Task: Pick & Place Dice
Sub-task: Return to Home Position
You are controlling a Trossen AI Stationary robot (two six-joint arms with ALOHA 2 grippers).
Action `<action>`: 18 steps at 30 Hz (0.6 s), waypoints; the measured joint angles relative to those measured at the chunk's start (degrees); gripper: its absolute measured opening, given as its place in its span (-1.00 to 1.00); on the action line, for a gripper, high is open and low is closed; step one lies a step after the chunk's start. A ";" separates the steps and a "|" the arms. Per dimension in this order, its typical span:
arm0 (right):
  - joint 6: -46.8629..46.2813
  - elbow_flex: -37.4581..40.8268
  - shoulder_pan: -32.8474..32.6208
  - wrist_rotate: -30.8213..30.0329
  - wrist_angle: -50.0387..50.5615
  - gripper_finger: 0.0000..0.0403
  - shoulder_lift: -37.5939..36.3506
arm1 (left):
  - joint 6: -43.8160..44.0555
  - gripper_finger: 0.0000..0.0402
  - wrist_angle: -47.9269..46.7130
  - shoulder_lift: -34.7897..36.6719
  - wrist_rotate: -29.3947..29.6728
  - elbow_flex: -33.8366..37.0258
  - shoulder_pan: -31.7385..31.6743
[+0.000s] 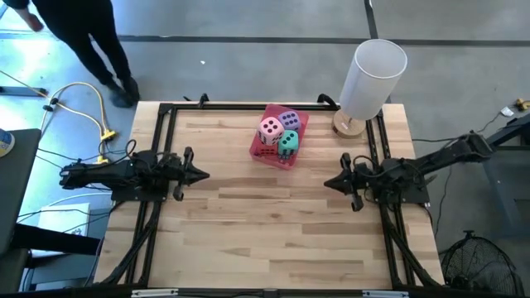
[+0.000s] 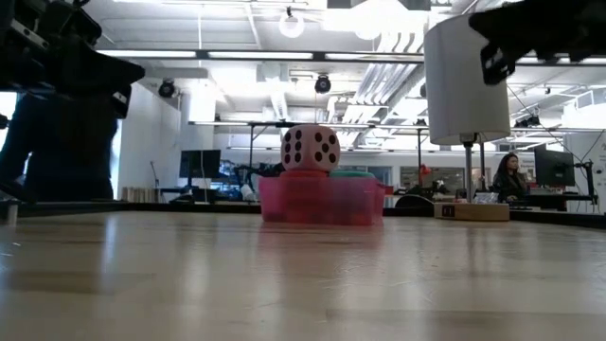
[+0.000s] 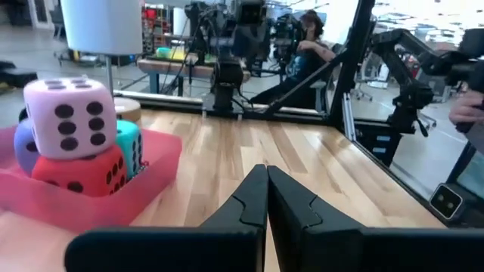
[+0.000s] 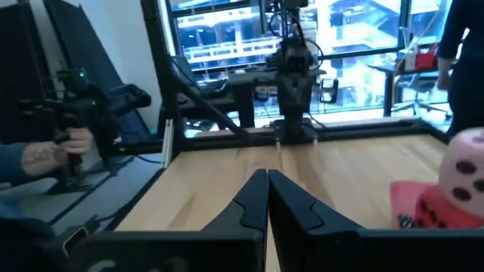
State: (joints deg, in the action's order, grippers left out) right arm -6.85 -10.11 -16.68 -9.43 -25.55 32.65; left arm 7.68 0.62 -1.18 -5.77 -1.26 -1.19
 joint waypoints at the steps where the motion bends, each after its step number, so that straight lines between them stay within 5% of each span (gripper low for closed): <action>1: -0.63 1.16 0.75 1.13 -1.19 -0.99 0.01 | -0.53 -1.00 0.43 0.00 -0.13 0.42 -0.01; 7: -2.46 8.57 2.23 8.37 -12.72 -0.99 0.01 | -1.64 -1.00 0.59 -0.03 -0.23 0.57 0.00; 18: 0.91 9.57 2.07 4.72 -11.50 -0.99 -2.09 | -1.50 -1.00 0.76 -0.17 -0.50 0.75 2.11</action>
State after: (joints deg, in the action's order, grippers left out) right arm -5.94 -0.54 -14.61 -4.71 -37.04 30.57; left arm 6.18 1.39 -1.36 -6.27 -0.51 0.92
